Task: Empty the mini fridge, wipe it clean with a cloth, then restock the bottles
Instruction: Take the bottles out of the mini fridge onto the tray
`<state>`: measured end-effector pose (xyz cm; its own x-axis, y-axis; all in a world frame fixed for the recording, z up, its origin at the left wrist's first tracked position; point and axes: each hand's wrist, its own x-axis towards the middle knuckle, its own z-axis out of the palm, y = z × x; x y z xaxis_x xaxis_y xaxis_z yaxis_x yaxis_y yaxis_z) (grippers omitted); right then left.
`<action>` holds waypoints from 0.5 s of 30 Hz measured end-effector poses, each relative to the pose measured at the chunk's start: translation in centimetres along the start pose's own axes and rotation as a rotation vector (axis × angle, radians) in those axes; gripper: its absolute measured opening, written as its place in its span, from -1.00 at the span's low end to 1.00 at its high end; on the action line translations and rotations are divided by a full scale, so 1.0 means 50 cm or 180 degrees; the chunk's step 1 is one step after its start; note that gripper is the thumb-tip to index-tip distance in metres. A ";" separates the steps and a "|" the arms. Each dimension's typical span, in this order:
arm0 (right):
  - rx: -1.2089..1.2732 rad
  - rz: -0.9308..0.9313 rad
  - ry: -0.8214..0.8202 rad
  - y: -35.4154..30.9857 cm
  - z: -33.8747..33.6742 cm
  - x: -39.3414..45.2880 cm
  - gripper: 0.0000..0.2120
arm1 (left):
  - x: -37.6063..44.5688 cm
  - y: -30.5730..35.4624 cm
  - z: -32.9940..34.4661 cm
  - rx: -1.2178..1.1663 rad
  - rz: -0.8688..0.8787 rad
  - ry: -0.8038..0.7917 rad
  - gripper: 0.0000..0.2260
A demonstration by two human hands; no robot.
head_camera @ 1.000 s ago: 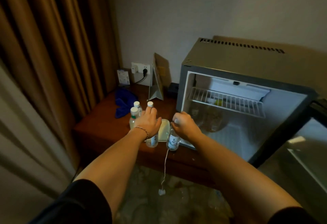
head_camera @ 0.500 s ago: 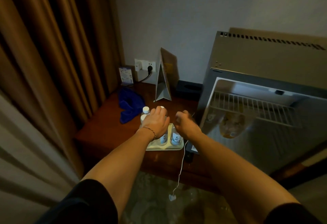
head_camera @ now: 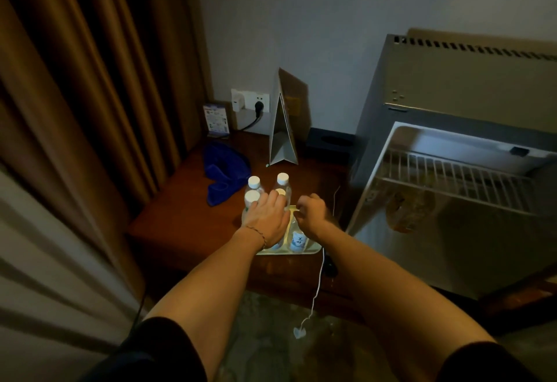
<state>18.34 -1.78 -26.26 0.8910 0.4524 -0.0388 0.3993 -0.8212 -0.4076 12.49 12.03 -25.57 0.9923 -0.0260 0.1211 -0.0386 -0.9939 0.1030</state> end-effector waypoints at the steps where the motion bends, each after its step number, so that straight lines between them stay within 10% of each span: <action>1: -0.0010 0.0025 0.0027 -0.004 0.006 0.005 -0.96 | 0.000 -0.001 0.007 0.0019 0.0004 0.0006 -0.75; 15: 0.0187 0.0020 -0.0074 0.007 -0.010 0.021 -0.87 | 0.014 0.018 0.045 0.0146 -0.0115 -0.0017 -0.72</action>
<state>19.53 -1.78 -25.99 0.8879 0.4558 -0.0625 0.3796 -0.8026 -0.4602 13.41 10.86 -27.61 0.9936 0.0094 0.1128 0.0024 -0.9981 0.0618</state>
